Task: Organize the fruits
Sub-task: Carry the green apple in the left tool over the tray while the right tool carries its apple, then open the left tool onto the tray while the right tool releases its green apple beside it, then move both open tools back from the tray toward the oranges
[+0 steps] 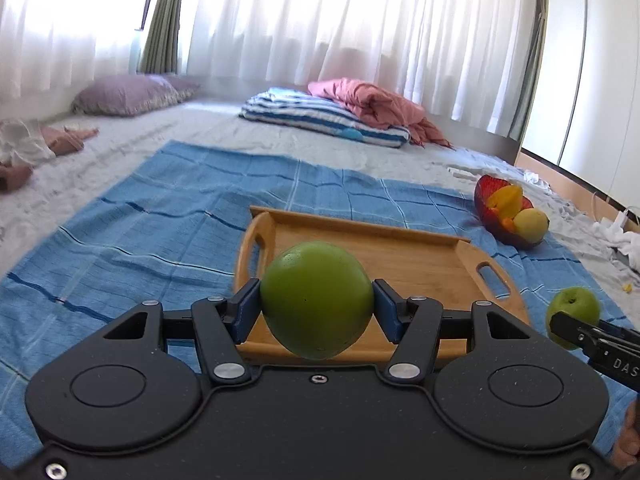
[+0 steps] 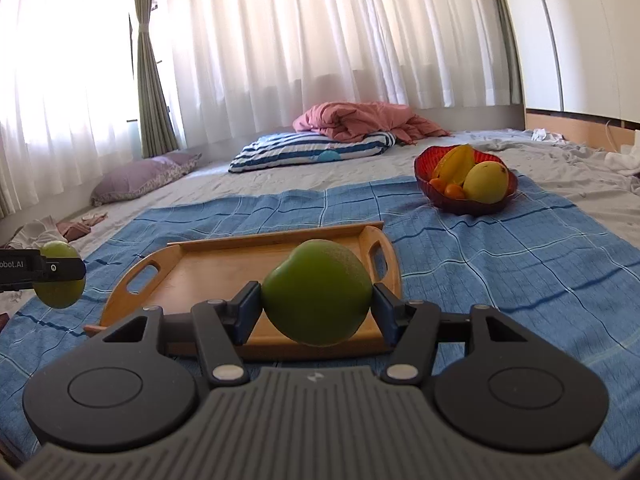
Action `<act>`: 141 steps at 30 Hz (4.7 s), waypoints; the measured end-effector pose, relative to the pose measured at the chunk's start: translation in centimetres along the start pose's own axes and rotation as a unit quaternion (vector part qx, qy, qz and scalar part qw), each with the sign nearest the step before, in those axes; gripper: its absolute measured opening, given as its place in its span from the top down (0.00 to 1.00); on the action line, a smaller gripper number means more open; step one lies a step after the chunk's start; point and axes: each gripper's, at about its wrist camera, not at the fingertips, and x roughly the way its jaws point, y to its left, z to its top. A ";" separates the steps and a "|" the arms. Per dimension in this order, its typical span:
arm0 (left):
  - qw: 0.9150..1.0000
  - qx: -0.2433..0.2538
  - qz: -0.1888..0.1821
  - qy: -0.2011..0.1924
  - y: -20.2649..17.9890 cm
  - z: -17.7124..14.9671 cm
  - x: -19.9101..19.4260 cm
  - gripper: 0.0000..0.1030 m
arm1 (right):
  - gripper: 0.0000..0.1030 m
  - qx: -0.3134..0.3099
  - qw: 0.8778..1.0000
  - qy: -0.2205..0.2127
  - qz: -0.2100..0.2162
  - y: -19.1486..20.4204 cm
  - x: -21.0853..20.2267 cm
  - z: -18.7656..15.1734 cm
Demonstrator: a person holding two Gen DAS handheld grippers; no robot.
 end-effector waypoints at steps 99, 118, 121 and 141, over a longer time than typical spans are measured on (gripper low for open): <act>0.995 0.047 0.011 0.082 -0.9 4.1 14.7 0.05 | 0.05 -0.047 0.992 0.115 0.022 -1.0 16.6 6.1; 0.998 0.054 -0.019 0.039 -2.5 -2.1 5.8 0.02 | 0.00 -0.096 0.994 0.022 0.044 -1.0 5.7 1.5; 0.998 0.053 -0.019 0.038 -2.5 -3.0 5.2 0.02 | 0.00 -0.100 0.994 0.011 0.037 -0.8 4.9 0.4; 0.997 0.080 -0.012 0.018 -2.7 -7.6 1.8 0.02 | 0.00 -0.099 0.995 -0.018 0.004 -0.1 1.5 -5.1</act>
